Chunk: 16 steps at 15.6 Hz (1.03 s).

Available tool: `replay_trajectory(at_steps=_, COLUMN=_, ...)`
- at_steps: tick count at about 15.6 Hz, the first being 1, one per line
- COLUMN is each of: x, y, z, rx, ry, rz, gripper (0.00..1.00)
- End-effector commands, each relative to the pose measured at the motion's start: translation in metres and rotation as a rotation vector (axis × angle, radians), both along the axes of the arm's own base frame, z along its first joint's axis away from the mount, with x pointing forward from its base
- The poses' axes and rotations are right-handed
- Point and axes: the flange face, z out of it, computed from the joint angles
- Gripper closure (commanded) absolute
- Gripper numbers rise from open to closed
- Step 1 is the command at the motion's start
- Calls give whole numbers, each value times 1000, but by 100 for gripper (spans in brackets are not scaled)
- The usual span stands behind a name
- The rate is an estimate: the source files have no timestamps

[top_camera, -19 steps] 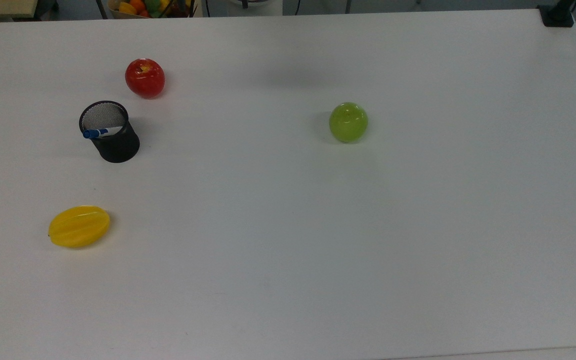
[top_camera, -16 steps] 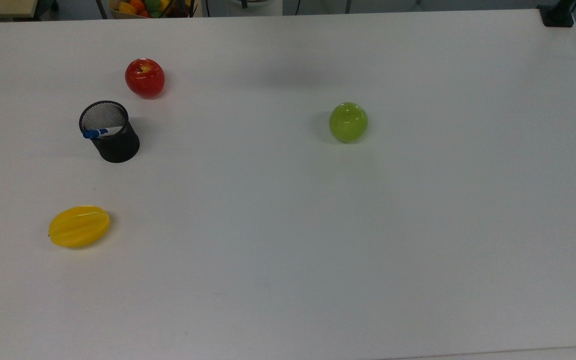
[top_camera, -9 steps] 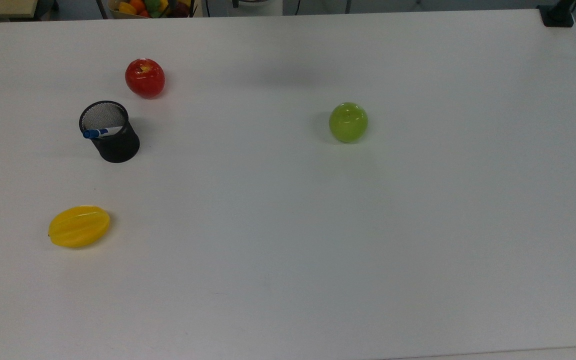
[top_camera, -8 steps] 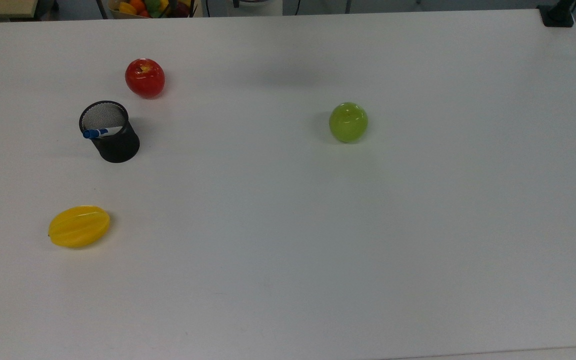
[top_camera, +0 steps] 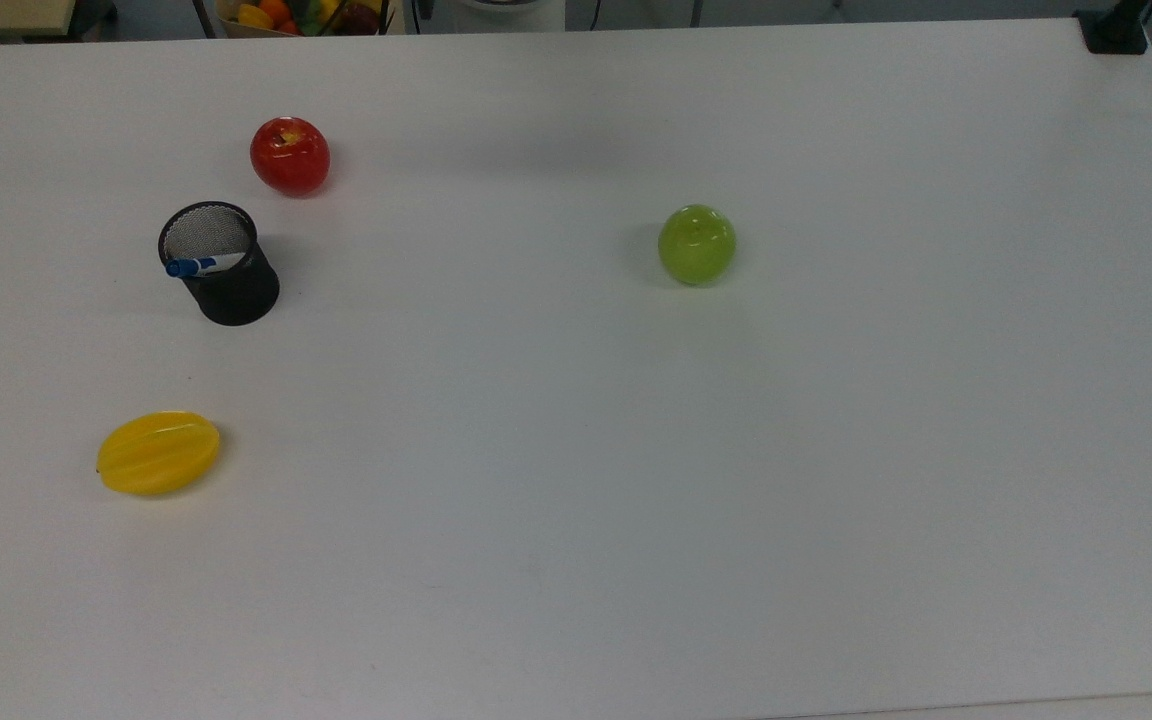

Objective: Take marker pen

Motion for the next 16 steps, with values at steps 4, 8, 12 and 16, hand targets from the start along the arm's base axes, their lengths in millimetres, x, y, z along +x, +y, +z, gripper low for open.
replay_trajectory(at_steps=4, x=19, y=-41, z=-15, rx=-25, ry=-97, rz=-64, gripper=0)
replay_trajectory(at_steps=8, x=26, y=-66, z=-38, rx=-64, ry=-140, rz=-99, gripper=0)
replay_trajectory(at_steps=12, x=32, y=-96, z=-55, rx=-85, ry=-147, rz=-146, gripper=0)
replay_trajectory(at_steps=16, x=33, y=-122, z=-82, rx=-120, ry=-190, rz=-172, gripper=2)
